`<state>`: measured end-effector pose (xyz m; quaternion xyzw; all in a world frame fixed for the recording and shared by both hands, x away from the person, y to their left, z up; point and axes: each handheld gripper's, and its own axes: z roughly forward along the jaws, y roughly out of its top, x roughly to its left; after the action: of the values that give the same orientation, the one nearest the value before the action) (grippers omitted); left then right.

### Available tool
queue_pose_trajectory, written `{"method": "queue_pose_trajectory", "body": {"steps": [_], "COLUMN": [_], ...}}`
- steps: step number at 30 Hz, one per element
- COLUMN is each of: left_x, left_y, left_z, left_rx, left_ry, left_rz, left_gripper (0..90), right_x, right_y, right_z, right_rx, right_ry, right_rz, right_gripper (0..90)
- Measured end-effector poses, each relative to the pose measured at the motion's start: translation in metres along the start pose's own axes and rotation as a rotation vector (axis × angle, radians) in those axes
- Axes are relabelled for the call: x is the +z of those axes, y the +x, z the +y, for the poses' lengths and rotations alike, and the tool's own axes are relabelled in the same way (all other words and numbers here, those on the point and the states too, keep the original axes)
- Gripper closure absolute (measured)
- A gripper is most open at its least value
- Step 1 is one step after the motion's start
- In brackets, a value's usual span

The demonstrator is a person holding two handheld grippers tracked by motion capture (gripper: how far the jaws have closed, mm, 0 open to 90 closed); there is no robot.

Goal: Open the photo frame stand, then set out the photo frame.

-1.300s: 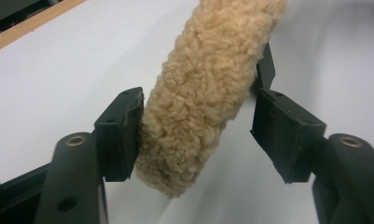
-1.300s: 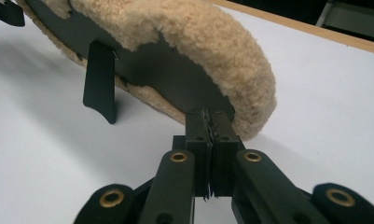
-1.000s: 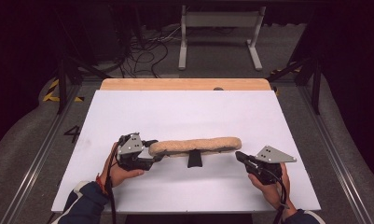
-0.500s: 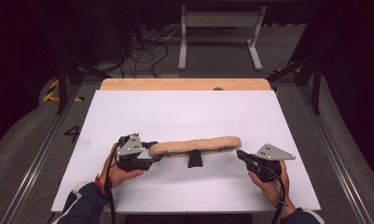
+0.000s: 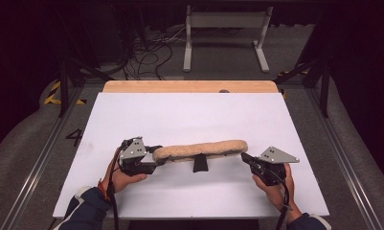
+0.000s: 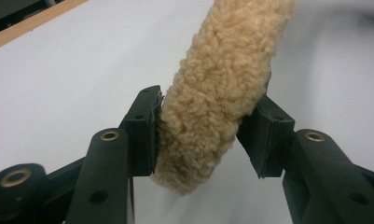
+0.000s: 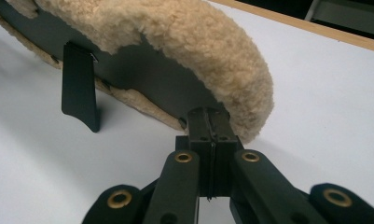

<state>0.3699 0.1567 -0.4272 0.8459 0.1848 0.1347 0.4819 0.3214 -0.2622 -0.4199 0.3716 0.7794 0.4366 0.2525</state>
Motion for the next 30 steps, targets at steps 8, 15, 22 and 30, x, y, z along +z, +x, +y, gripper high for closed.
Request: {"method": "queue_pose_trajectory", "body": {"steps": [8,15,22,30], "left_x": [-0.0004,-0.0006,-0.0004,-0.0017], "left_y": [0.0009,-0.0006,-0.0008,-0.0049], "left_z": [-0.0004,-0.0006,-0.0007,-0.0001], "left_rx": [0.0,0.003,0.005,0.024], "left_ry": [-0.002,0.0,0.003,0.012], "left_rz": [-0.004,-0.002,-0.002,0.007], "left_gripper": [54.2,54.3,54.7,56.5], "right_x": [0.0014,0.0019,0.0028,0.0079], "right_y": [0.0004,0.0012,-0.0004,-0.0044], "right_z": [0.0006,0.0006,0.0013,0.004], "right_rx": [0.001,-0.002,0.005,0.026], "right_ry": [-0.001,0.002,0.001,-0.003], "right_rz": [0.002,0.005,0.005,-0.001], "right_gripper": [90.0,90.0,90.0,90.0]}}
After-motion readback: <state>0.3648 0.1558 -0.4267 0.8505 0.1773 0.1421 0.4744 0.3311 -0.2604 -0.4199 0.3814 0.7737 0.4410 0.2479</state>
